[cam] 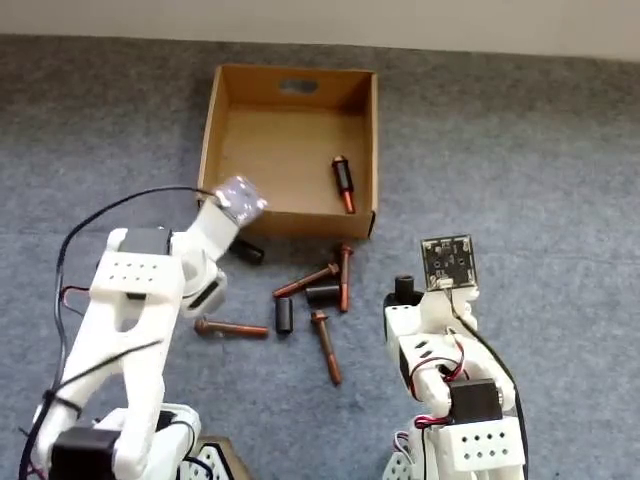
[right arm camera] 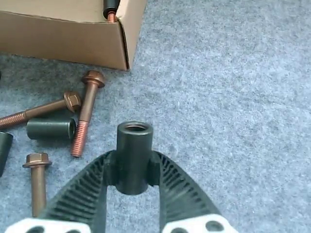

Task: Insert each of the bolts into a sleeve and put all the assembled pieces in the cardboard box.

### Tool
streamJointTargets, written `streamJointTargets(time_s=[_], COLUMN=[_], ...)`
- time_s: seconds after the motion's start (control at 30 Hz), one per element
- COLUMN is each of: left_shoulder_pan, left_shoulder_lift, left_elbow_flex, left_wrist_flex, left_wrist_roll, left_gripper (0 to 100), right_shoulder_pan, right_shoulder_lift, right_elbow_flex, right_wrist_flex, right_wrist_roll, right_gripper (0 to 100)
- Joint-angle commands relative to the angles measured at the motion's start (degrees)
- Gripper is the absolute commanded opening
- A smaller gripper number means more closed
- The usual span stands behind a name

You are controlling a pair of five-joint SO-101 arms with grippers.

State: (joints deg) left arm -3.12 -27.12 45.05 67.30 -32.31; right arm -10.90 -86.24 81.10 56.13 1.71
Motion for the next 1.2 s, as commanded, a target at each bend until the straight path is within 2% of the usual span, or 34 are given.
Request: streamJointTargets(time_s=[0.0, 0.17, 0.33, 0.47, 0.6, 0.77, 0.87, 1.0, 1.17], left_shoulder_pan=[-0.31, -0.31, 0.22, 5.49, 10.59, 10.59, 10.51, 10.51, 10.51], left_shoulder_lift=[-5.85, -9.63, -9.71, -9.71, -9.71, -9.71, -9.71, -9.71, -9.63], left_elbow_flex=[-1.01, 2.24, 7.96, 13.41, 16.92, 21.14, 23.52, 23.69, 24.13], left_wrist_flex=[3.16, 8.44, 7.38, 4.57, -0.53, -10.55, -15.47, -18.9, -21.27], left_wrist_roll=[14.51, 30.86, 48.7, 53.01, 57.32, 57.76, 62.42, 67.96, 69.19], left_gripper=[17, 17, 18, 24, 24, 24, 24, 24, 24], right_shoulder_pan=[0.48, 0.48, 0.48, 0.48, 0.48, 0.48, 0.48, 0.48, 0.57], right_shoulder_lift=[-0.57, -0.57, -0.57, -0.57, -0.57, -0.57, -0.57, -0.57, -0.57], right_elbow_flex=[-0.4, -0.4, -0.48, -0.48, -0.48, -0.48, -0.48, -0.48, -0.48], right_wrist_flex=[-0.4, -0.4, -0.4, -0.4, -0.4, -0.4, -0.4, -0.31, -0.31], right_wrist_roll=[-0.35, -0.35, -0.35, -0.35, -0.35, -0.26, -0.18, -0.18, -0.18], right_gripper=[0.5, 0.5, 0.5, 0.5, 0.5, 0.5, 0.5, 0.5, 0.5])
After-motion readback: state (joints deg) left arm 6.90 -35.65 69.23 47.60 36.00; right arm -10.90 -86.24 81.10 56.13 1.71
